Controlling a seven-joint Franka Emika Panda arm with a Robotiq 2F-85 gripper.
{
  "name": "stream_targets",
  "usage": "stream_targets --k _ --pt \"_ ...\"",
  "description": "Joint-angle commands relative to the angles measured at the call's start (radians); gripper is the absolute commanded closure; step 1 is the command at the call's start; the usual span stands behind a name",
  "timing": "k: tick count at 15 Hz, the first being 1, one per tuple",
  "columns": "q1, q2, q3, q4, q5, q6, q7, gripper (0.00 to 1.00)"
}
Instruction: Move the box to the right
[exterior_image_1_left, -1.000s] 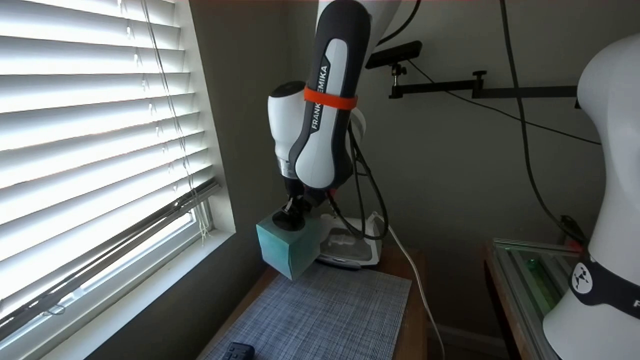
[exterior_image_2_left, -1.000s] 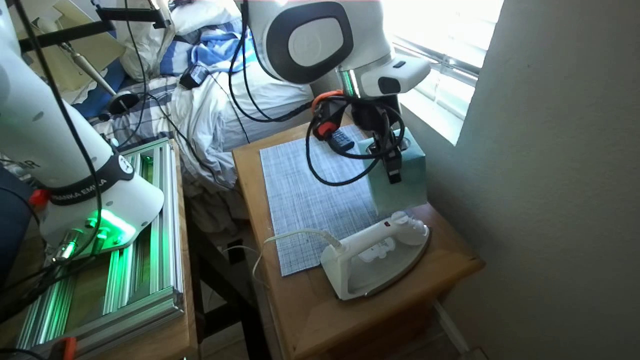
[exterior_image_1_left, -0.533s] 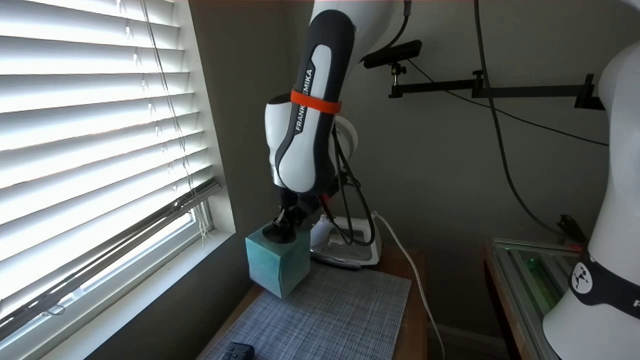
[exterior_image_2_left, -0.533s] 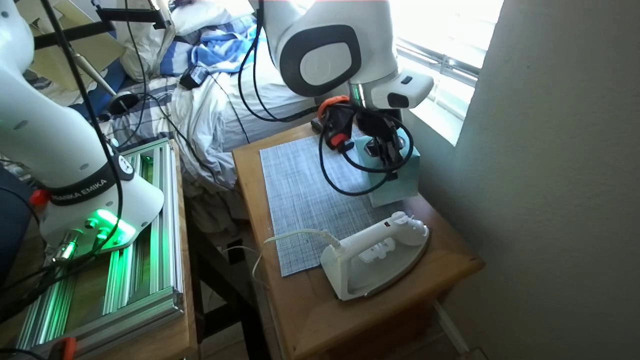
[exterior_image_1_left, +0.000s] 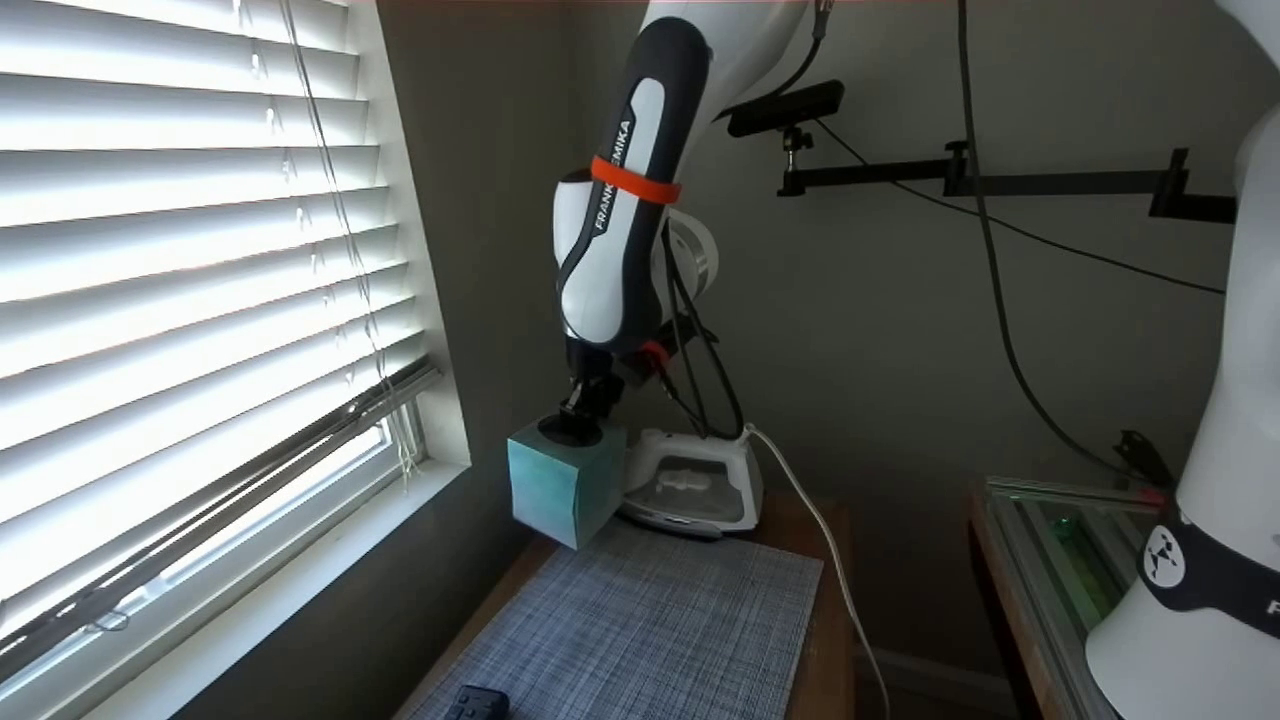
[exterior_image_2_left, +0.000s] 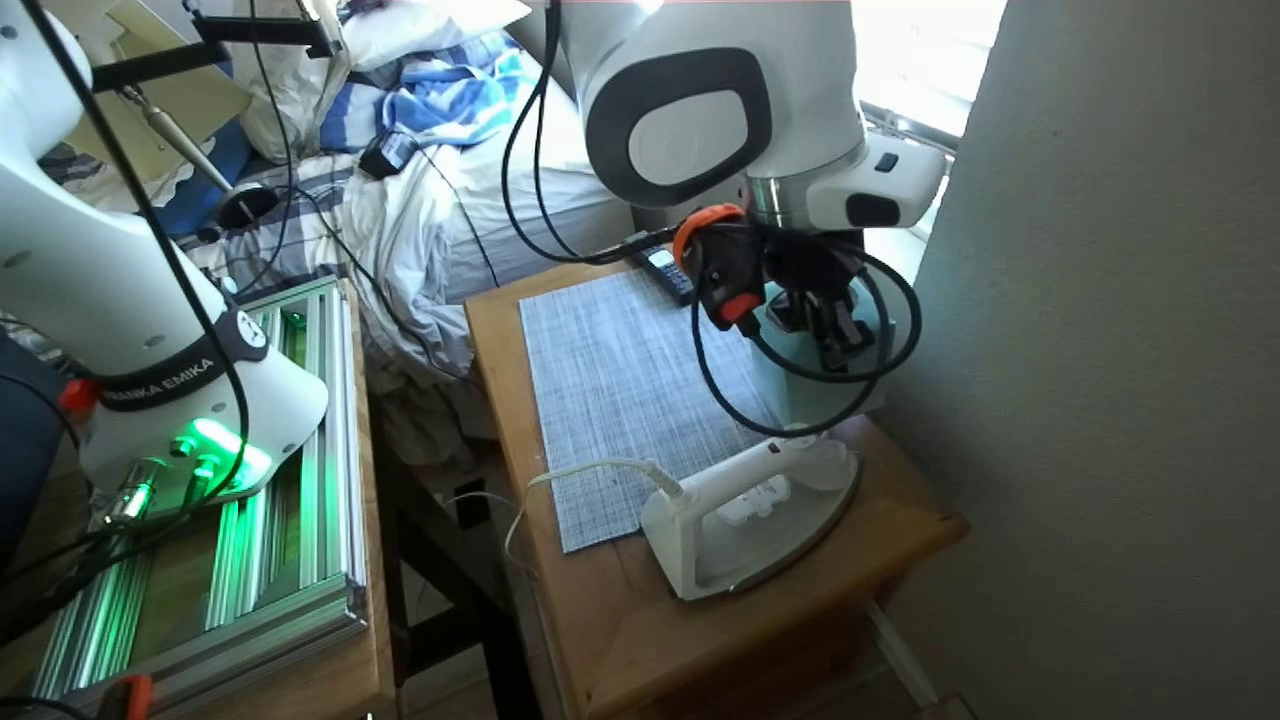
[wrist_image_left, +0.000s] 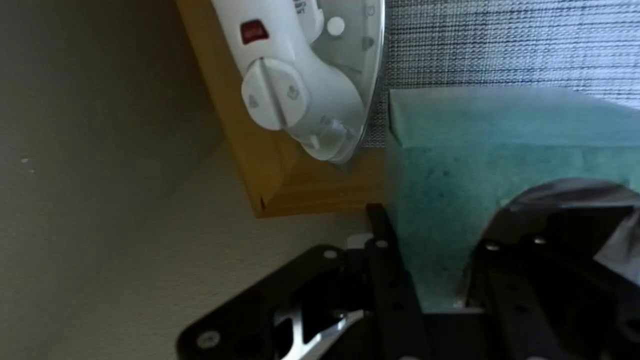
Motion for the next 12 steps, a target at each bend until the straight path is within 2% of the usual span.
stream_targets --k 1,9,12 --pt "0.01 0.008 -0.004 0.005 0.0 -0.011 -0.005 0.99" --pt "0.04 0.029 -0.019 0.015 -0.009 -0.085 0.016 0.99" --pt "0.025 0.043 0.008 0.02 0.006 -0.088 0.0 0.99"
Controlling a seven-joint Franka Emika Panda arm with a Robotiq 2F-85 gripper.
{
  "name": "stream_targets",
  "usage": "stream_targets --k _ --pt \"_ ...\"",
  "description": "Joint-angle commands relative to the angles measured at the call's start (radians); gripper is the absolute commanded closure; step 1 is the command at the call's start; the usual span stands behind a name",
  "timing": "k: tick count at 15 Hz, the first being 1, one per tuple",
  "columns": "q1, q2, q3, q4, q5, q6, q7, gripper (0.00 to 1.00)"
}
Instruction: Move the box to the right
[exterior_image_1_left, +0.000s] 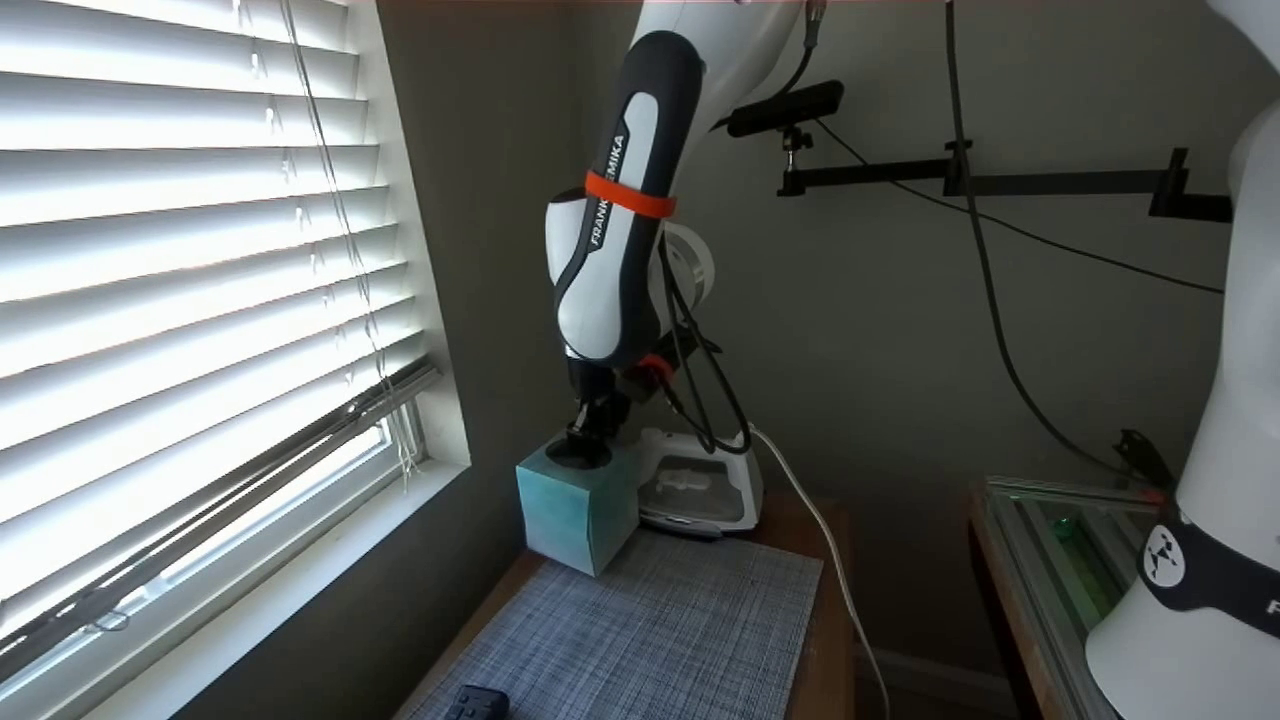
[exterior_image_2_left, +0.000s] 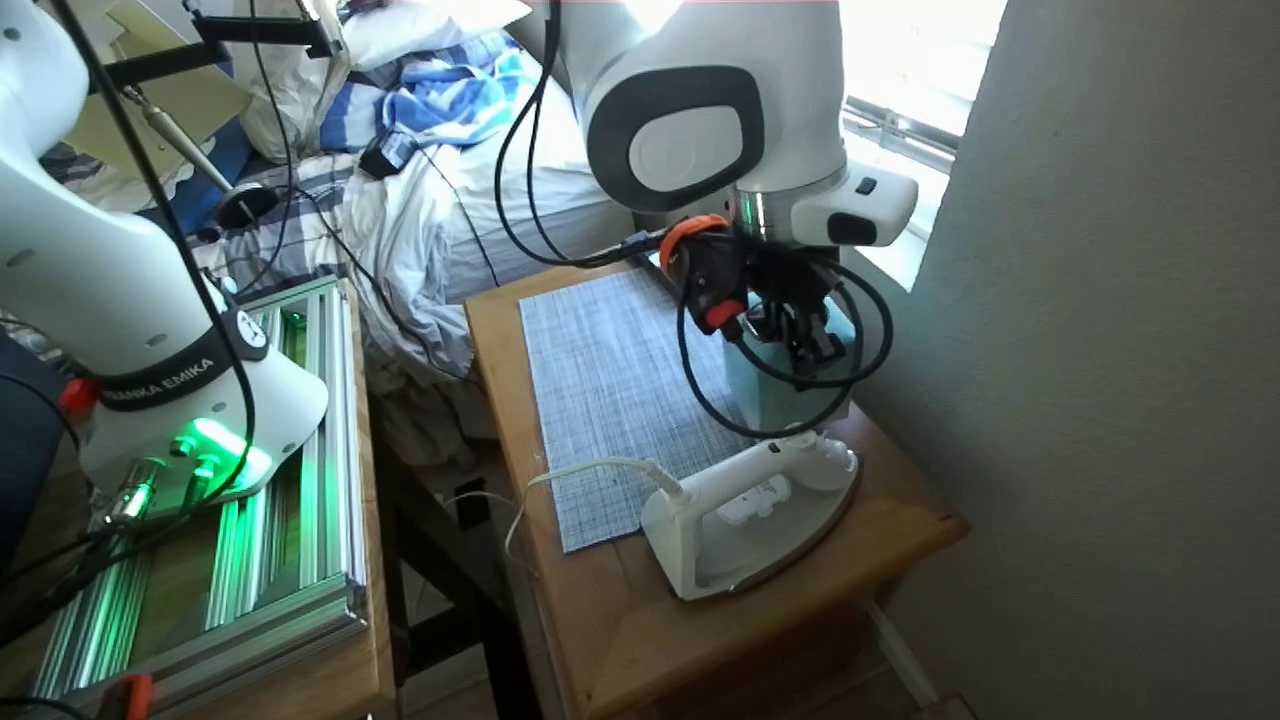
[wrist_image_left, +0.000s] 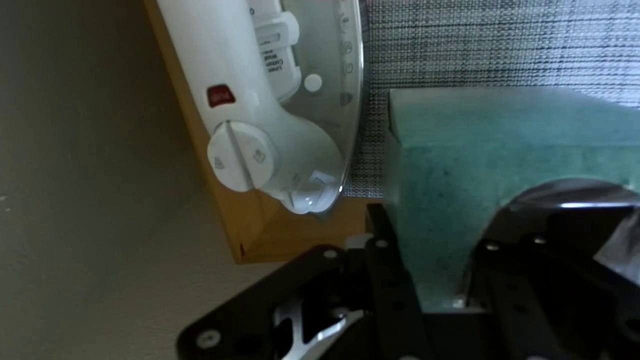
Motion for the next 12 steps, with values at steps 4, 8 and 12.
stream_targets --k 4,8,12 --pt "0.017 0.046 0.002 0.038 0.001 -0.048 0.019 0.69" --pt "0.007 0.041 0.013 0.041 0.013 -0.052 0.018 0.42" --pt "-0.005 0.008 0.025 0.029 0.022 -0.045 0.007 0.15"
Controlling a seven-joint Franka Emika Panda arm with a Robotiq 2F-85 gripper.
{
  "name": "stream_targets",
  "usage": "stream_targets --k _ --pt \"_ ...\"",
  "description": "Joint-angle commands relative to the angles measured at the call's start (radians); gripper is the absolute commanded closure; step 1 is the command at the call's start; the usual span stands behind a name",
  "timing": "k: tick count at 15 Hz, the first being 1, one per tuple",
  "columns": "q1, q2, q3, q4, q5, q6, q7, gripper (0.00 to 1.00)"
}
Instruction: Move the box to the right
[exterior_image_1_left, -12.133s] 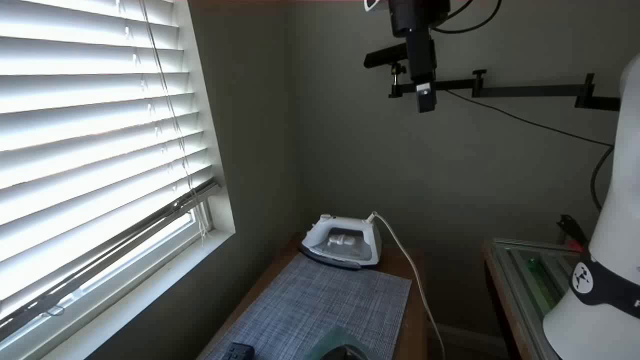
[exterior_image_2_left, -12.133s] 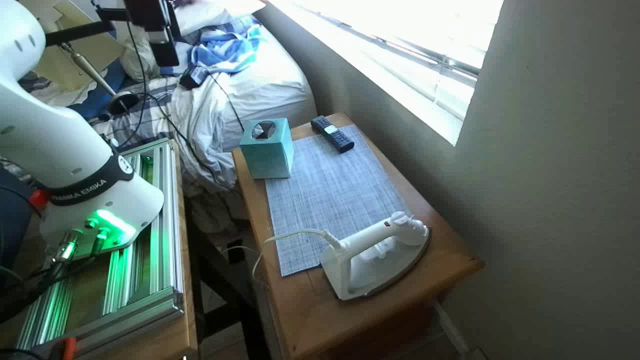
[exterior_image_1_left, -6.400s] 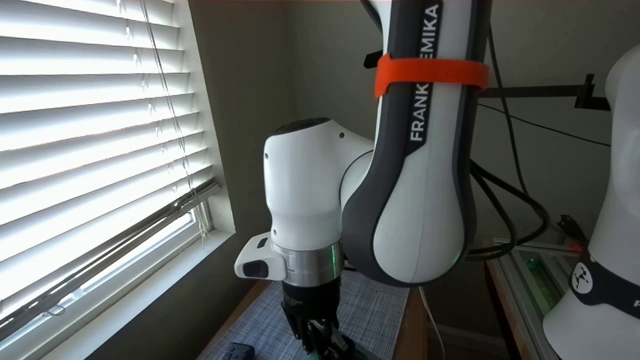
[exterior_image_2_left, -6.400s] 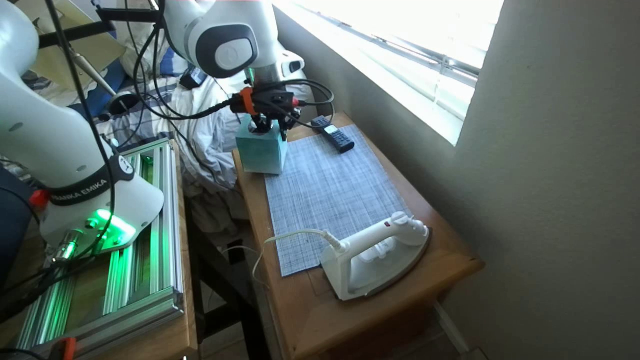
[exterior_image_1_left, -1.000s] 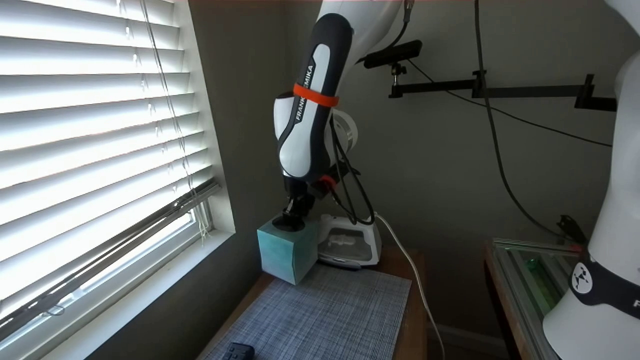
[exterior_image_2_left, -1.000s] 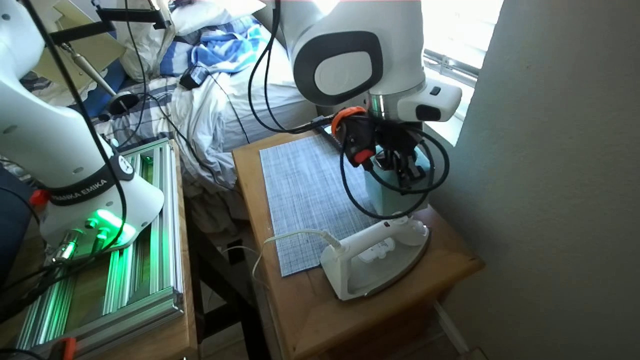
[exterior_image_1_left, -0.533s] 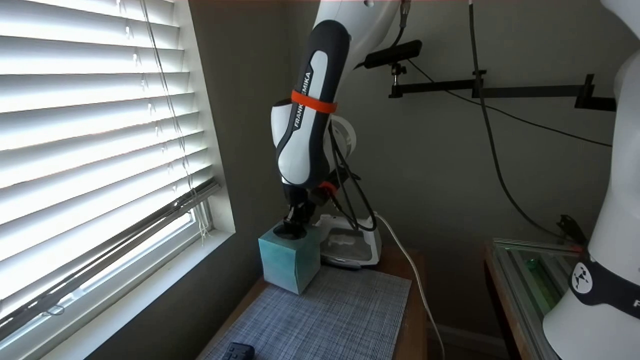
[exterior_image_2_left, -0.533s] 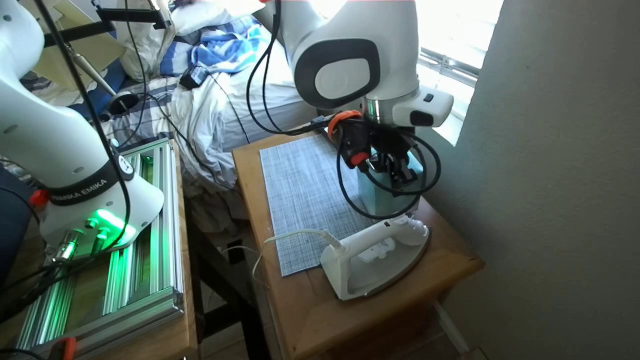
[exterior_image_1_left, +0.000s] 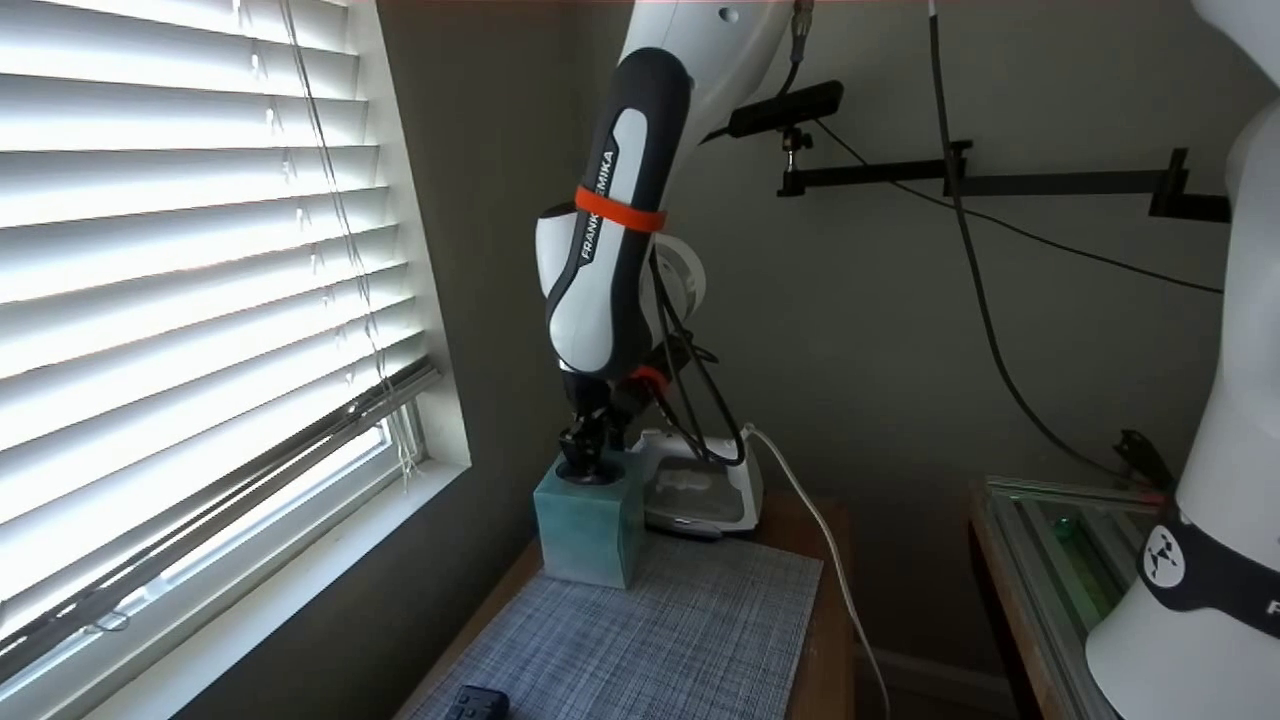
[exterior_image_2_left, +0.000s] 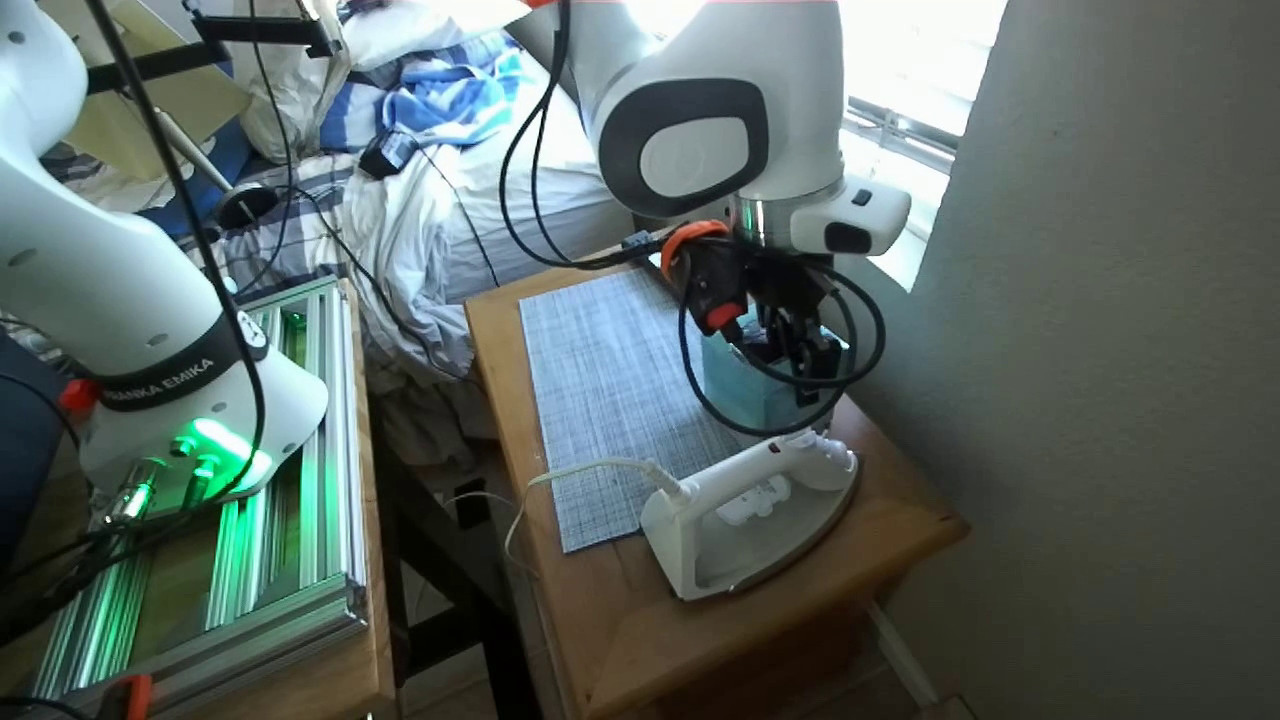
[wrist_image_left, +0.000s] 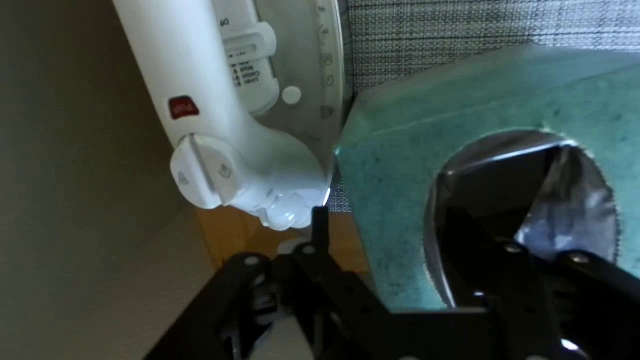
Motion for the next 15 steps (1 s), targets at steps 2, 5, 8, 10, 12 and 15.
stream_targets --k 2,5,8,10,12,15 --pt "-0.025 -0.044 0.026 -0.004 0.027 -0.022 -0.012 0.02" --pt "-0.031 -0.083 0.022 -0.023 0.039 -0.013 -0.003 0.0" --pt "-0.059 -0.143 0.033 -0.06 0.066 0.02 -0.011 0.0" --pt "-0.11 -0.203 0.076 -0.105 0.113 0.048 -0.059 0.0" --pt "-0.216 -0.272 0.191 -0.168 0.208 0.101 -0.192 0.0" --pt "-0.216 -0.237 0.202 -0.129 0.228 0.098 -0.209 0.0"
